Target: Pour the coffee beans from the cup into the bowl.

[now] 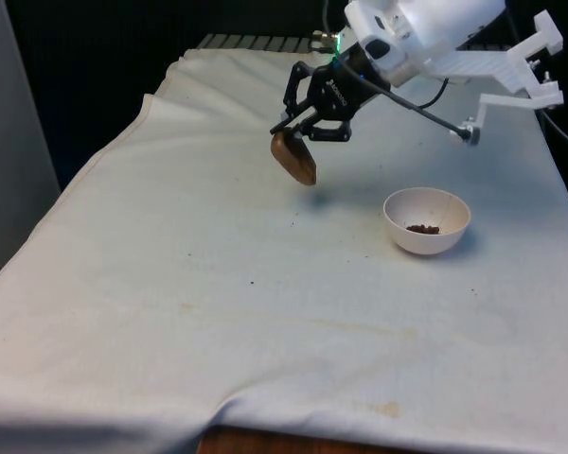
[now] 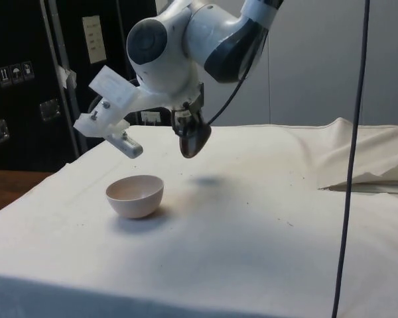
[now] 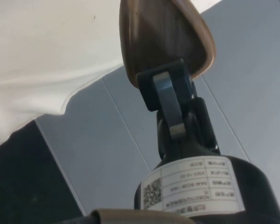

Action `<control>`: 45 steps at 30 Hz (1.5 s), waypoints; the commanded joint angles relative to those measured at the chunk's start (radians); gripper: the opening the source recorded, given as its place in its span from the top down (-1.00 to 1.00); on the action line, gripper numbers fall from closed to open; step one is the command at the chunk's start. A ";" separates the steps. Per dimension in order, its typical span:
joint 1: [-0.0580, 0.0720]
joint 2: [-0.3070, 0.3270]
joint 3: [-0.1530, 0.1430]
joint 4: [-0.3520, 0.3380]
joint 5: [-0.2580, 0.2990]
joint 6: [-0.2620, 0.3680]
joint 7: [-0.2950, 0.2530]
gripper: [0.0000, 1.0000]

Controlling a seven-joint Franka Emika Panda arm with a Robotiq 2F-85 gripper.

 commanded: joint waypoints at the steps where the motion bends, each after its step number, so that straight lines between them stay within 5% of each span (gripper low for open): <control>1: -0.011 -0.003 -0.001 -0.004 0.011 0.027 -0.012 1.00; 4: 0.000 0.000 -0.019 -0.001 0.010 0.034 -0.007 1.00; 5: -0.010 -0.003 -0.019 -0.006 0.020 0.059 -0.018 1.00; 8: -0.011 -0.002 -0.034 -0.008 0.026 0.087 -0.022 1.00; 11: -0.011 -0.002 -0.047 -0.009 0.030 0.110 -0.025 1.00; 12: 0.000 0.000 -0.048 -0.005 0.019 0.085 -0.012 1.00; 13: -0.011 -0.002 -0.051 -0.010 0.032 0.118 -0.026 1.00; 19: -0.011 -0.001 -0.080 -0.014 0.046 0.170 -0.036 1.00; 20: -0.001 0.000 -0.082 -0.010 0.034 0.149 -0.023 1.00; 22: -0.012 -0.001 -0.088 -0.015 0.048 0.185 -0.039 1.00; 27: -0.012 0.000 -0.114 -0.018 0.063 0.231 -0.051 1.00; 28: -0.001 0.001 -0.117 -0.015 0.054 0.212 -0.039 1.00; 29: -0.011 0.000 -0.117 -0.019 0.065 0.237 -0.053 1.00; 33: -0.013 0.002 -0.138 -0.022 0.077 0.275 -0.063 1.00; 35: -0.001 0.002 -0.147 -0.019 0.070 0.265 -0.053 1.00; 36: -0.012 0.002 -0.146 -0.023 0.083 0.290 -0.068 1.00; 44: -0.012 0.003 -0.178 -0.030 0.118 0.348 -0.094 1.00; 45: -0.002 0.002 -0.182 -0.026 0.101 0.328 -0.078 1.00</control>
